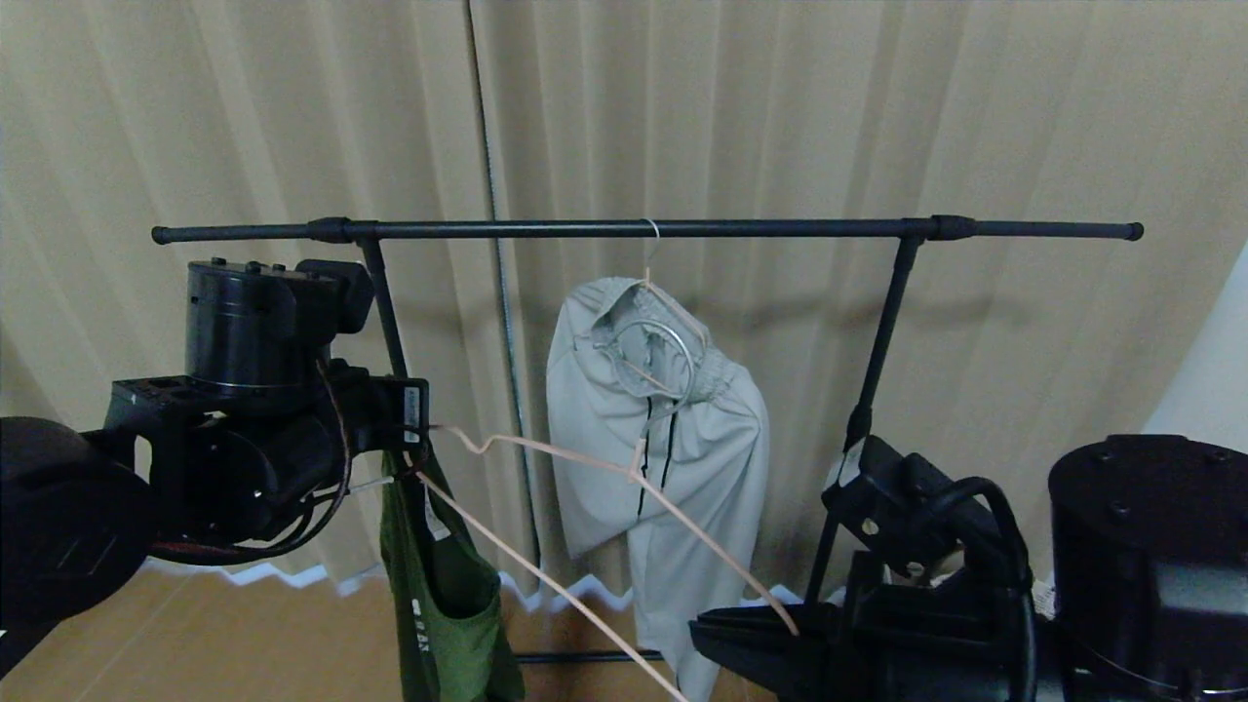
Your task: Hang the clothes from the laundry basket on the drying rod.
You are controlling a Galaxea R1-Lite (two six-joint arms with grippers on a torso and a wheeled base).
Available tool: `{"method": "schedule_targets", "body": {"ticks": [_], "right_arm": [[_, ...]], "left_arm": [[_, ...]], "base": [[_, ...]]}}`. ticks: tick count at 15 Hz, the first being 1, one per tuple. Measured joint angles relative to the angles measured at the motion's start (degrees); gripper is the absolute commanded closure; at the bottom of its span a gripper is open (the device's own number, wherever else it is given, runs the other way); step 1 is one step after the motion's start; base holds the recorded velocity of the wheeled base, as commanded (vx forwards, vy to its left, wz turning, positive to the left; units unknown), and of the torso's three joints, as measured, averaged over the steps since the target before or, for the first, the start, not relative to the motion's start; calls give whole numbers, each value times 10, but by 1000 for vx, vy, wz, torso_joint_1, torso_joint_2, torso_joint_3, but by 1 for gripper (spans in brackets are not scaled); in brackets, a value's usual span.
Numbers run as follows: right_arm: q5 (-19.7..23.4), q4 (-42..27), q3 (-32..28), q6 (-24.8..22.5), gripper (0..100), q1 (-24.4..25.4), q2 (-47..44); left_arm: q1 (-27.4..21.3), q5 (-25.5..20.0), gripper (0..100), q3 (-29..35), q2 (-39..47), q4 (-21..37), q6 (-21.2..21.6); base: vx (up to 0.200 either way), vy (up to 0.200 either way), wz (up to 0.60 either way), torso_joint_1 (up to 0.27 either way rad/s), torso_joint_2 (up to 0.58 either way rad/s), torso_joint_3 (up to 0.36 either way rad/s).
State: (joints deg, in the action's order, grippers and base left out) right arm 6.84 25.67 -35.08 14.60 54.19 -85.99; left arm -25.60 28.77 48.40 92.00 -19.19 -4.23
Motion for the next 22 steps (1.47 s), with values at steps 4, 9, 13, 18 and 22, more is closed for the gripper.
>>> {"method": "schedule_targets", "body": {"ticks": [4, 9, 13, 18, 22], "right_arm": [[-5, 0, -31, 0, 100, -8, -28], [-40, -4, -103, 15, 100, -21, -96], [-48, -2, -160, 21, 100, -22, -159], [-49, 0, -201, 21, 100, -21, -211], [-49, 5, -205, 21, 100, -20, -222]], "left_arm": [[-5, 8, 100, 1, 0, 0, 0], [-5, 23, 100, 1, -2, 0, 0], [-15, 23, 100, -1, -5, 1, 0], [-50, 20, 100, -2, -37, 20, 5], [-100, -7, 100, -4, -61, 31, 5]], "base": [[0, 0, 0, 0, 0, 0], [0, 0, 0, 0, 0, 0], [0, 0, 0, 0, 0, 0], [0, 0, 0, 0, 0, 0], [0, 0, 0, 0, 0, 0]]}}
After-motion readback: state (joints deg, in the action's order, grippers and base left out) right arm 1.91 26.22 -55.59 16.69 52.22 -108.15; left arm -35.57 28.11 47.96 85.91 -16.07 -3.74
